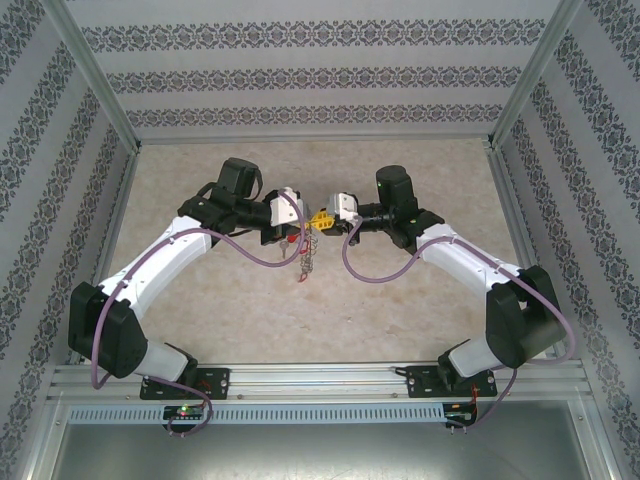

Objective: Put the keys on the keyring

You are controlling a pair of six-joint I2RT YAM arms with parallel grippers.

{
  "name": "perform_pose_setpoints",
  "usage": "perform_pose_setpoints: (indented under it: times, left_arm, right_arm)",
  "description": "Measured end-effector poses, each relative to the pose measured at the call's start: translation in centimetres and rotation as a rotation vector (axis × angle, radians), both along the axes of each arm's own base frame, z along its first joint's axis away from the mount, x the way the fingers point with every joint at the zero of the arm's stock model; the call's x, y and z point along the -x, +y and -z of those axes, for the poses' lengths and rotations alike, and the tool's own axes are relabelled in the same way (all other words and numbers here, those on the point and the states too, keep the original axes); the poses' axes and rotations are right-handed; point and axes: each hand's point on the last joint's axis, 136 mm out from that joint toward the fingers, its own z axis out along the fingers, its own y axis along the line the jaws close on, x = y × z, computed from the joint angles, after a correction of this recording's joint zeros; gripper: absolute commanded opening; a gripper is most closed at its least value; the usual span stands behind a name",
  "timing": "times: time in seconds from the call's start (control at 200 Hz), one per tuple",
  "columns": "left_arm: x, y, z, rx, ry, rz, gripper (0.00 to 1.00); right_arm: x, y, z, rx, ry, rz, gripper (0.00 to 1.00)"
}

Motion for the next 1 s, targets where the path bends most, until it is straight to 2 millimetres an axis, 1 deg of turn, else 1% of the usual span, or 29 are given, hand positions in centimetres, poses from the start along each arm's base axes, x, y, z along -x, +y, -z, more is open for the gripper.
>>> perform_pose_setpoints:
  times: [0.09, 0.155, 0.26, 0.285, 0.325, 0.345, 0.465, 0.48, 0.525, 0.55, 0.575, 0.625, 0.749, 0.839, 0.914, 0.964, 1.004]
  left_arm:
    - [-0.1, -0.1, 0.3, 0.020, -0.001, -0.008, 0.00]
    - [-0.1, -0.1, 0.7, 0.035, -0.005, -0.018, 0.00]
    - [-0.1, 0.1, 1.5, 0.046, -0.005, -0.036, 0.00]
    - [-0.1, 0.1, 1.6, 0.049, -0.006, -0.038, 0.00]
    - [-0.2, 0.1, 1.6, 0.054, -0.008, -0.041, 0.00]
    - [-0.2, 0.1, 1.6, 0.058, -0.009, -0.042, 0.00]
    - [-0.2, 0.1, 1.3, 0.071, -0.021, -0.044, 0.00]
    - [-0.2, 0.1, 1.3, 0.072, -0.023, -0.044, 0.00]
    - [-0.2, 0.1, 1.3, 0.077, -0.029, -0.046, 0.00]
    - [-0.2, 0.1, 1.3, 0.080, -0.029, -0.046, 0.00]
    - [-0.2, 0.1, 1.3, 0.083, -0.030, -0.045, 0.00]
    - [-0.2, 0.0, 1.1, 0.091, -0.035, -0.042, 0.00]
    - [-0.3, -0.2, 0.2, 0.113, -0.064, -0.038, 0.00]
    - [-0.3, -0.2, -0.3, 0.125, -0.080, -0.036, 0.00]
    - [-0.3, -0.3, -0.4, 0.130, -0.084, -0.033, 0.00]
    - [-0.3, -0.3, -0.4, 0.130, -0.084, -0.032, 0.00]
    - [-0.1, -0.3, -0.4, 0.133, -0.080, -0.026, 0.00]
  right_arm:
    - [-0.1, -0.1, 0.3, 0.007, 0.003, 0.010, 0.13]
    - [0.0, -0.1, 0.7, 0.013, 0.005, 0.010, 0.17]
    - [0.3, -0.3, 0.8, 0.014, 0.004, 0.010, 0.17]
    - [0.3, -0.3, 0.8, 0.014, 0.003, 0.010, 0.15]
    - [0.3, -0.3, 0.6, 0.013, -0.002, 0.012, 0.04]
    - [0.3, -0.3, 0.6, 0.012, -0.008, 0.011, 0.00]
    - [0.3, -0.4, 0.4, 0.011, -0.022, 0.014, 0.00]
    - [0.3, -0.4, 0.4, 0.011, -0.022, 0.013, 0.04]
    - [0.3, -0.4, 0.4, 0.010, -0.026, 0.013, 0.26]
    - [0.2, -0.4, 0.4, 0.011, -0.025, 0.014, 0.34]
    - [0.3, -0.3, 0.4, 0.011, -0.024, 0.014, 0.37]
    - [0.3, -0.3, 0.4, 0.011, -0.026, 0.013, 0.39]
    - [0.2, -0.4, 0.4, 0.012, -0.024, 0.014, 0.39]
    - [0.2, -0.4, 0.5, 0.012, -0.022, 0.015, 0.36]
    - [0.2, -0.4, 0.5, 0.012, -0.019, 0.016, 0.28]
    - [0.2, -0.4, 0.5, 0.013, -0.007, 0.020, 0.19]
    - [0.1, -0.4, 0.5, 0.012, -0.009, 0.023, 0.16]
